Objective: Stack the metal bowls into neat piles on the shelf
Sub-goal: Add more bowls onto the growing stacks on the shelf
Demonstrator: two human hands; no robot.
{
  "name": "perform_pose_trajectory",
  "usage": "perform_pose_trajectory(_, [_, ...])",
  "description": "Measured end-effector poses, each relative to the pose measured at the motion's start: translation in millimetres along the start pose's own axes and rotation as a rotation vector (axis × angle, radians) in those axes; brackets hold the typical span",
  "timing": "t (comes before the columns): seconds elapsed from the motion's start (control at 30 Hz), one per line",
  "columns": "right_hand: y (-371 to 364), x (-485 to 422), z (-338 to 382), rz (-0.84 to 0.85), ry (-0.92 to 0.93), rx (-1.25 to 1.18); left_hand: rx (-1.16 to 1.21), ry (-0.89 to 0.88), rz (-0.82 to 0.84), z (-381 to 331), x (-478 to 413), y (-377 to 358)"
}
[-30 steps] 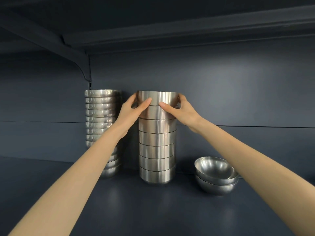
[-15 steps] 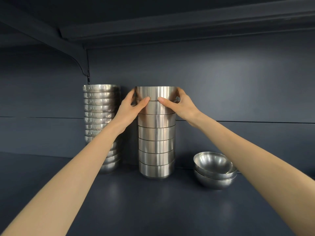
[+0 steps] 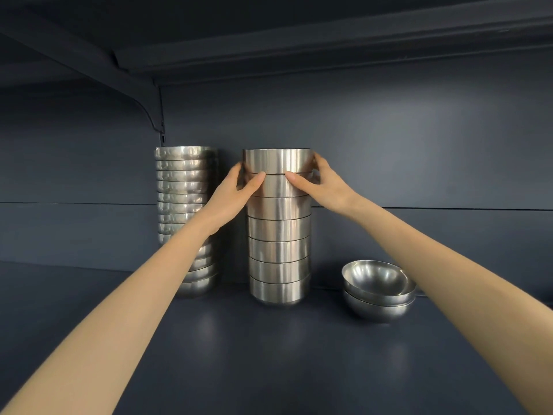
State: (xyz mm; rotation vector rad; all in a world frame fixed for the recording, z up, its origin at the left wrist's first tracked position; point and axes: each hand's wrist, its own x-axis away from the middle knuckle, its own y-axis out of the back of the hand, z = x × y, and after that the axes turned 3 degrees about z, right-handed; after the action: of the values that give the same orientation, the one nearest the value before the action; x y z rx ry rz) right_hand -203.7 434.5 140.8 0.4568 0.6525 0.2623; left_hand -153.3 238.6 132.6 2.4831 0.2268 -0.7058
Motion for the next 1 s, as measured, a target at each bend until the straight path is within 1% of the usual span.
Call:
perform_pose_trajectory(0.07, [5.3,11.6,1.1,0.034,-0.013,0.142,-0.121,-0.018,0.003,0.3,8.5,2.4])
perform_pose_trajectory(0.13, [11.9,25.9,-0.2,0.066,-0.049,0.339,-0.281,-0.019,0.018,1.5,17.8,5.3])
perform_pose_trajectory(0.27, [20.2,56.6,-4.6,0.134,-0.132,0.691,-0.599,-0.036,0.078,3.3,42.9,9.0])
perform_pose_trajectory(0.37, [20.6,80.7,-7.3,0.158,-0.146,0.836,-0.855,-0.086,0.11,5.2,65.7,6.9])
perform_pose_trajectory(0.43, [20.4,97.5,-8.7,0.14,-0.141,0.888,-0.936,-0.092,0.129,6.2,78.9,4.9])
perform_pose_trajectory(0.53, [19.2,119.9,-9.5,0.104,-0.148,0.927,-0.991,-0.092,0.143,7.5,94.7,1.3])
perform_pose_trajectory(0.67, [16.0,148.8,-7.7,0.004,-0.12,0.983,-1.019,-0.104,0.147,13.3,113.1,-6.0])
perform_pose_trajectory(0.73, [14.7,165.5,-7.6,0.02,-0.16,0.993,-1.009,-0.116,0.158,15.4,122.0,-12.4])
perform_pose_trajectory(0.87, [19.3,198.3,-9.0,0.113,-0.299,0.972,-0.964,-0.135,0.196,13.4,133.7,-26.3])
perform_pose_trajectory(1.0, [35.9,229.7,-14.9,0.08,-0.394,0.965,-0.913,-0.166,0.226,4.2,142.0,-43.9])
